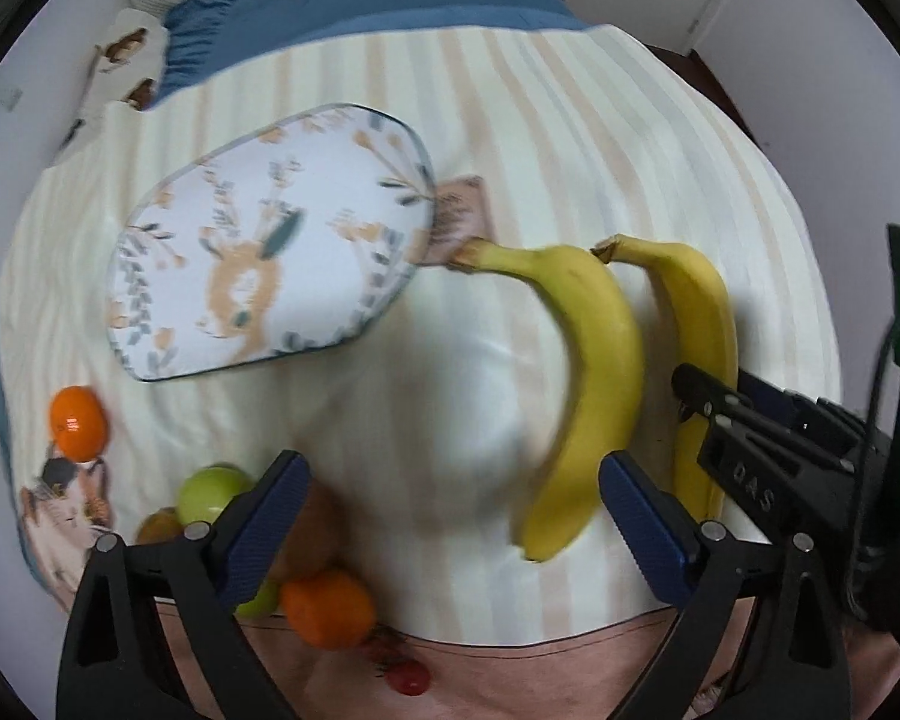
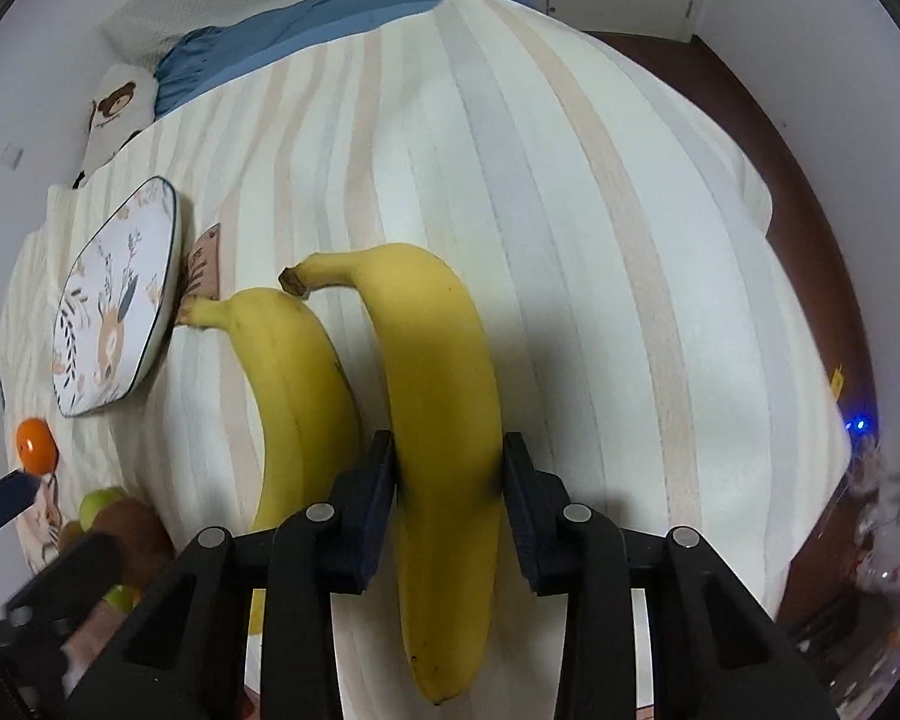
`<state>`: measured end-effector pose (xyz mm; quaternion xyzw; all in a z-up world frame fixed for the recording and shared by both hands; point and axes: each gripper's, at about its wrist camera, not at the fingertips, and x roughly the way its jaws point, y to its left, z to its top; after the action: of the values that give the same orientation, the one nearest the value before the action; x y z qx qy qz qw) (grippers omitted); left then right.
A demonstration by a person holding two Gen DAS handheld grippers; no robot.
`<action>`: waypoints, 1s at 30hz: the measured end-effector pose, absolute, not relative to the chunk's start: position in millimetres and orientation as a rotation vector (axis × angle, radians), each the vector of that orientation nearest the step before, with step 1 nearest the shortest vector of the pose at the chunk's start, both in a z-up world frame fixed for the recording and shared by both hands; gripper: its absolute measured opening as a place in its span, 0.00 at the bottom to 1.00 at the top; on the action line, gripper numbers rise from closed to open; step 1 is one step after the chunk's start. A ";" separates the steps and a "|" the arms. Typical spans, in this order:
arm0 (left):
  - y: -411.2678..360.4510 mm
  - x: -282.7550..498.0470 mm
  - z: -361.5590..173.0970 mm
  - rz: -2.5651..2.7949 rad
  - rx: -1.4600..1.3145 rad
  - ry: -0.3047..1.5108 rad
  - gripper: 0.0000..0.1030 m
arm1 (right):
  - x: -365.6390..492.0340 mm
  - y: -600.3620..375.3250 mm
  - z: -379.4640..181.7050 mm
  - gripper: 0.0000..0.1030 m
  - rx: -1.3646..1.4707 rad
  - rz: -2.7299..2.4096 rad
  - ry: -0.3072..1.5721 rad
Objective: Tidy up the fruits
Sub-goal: 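Grasp one banana with the left tool while the right tool grasps the other banana, then lift both bananas and lower them onto the floral plate, opening both tools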
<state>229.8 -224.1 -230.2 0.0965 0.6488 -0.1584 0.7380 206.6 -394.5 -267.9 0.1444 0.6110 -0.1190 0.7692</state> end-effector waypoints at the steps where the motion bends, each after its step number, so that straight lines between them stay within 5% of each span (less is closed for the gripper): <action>1: -227.6 230.0 -232.1 -0.364 0.203 1.431 0.94 | 201.4 -396.6 -267.5 0.36 0.323 -0.258 1.337; 9: -279.1 236.6 -264.0 -0.506 0.239 1.516 0.91 | 146.8 -420.2 -266.1 0.36 0.409 -0.282 1.397; 13: -306.7 238.0 -295.7 -0.525 0.341 1.557 0.48 | 138.8 -426.8 -270.0 0.37 0.476 -0.285 1.385; 16: -310.1 234.1 -297.7 -0.524 0.379 1.510 0.32 | 136.4 -427.3 -273.6 0.39 0.477 -0.288 1.393; 30: -284.8 200.4 -324.2 -0.514 0.370 1.558 0.39 | 130.9 -414.8 -307.3 0.38 0.434 -0.279 1.463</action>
<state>200.4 -284.8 -324.2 0.1640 0.6903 -0.2279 0.6668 130.9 -414.8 -307.3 0.1957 0.6604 -0.1258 0.7140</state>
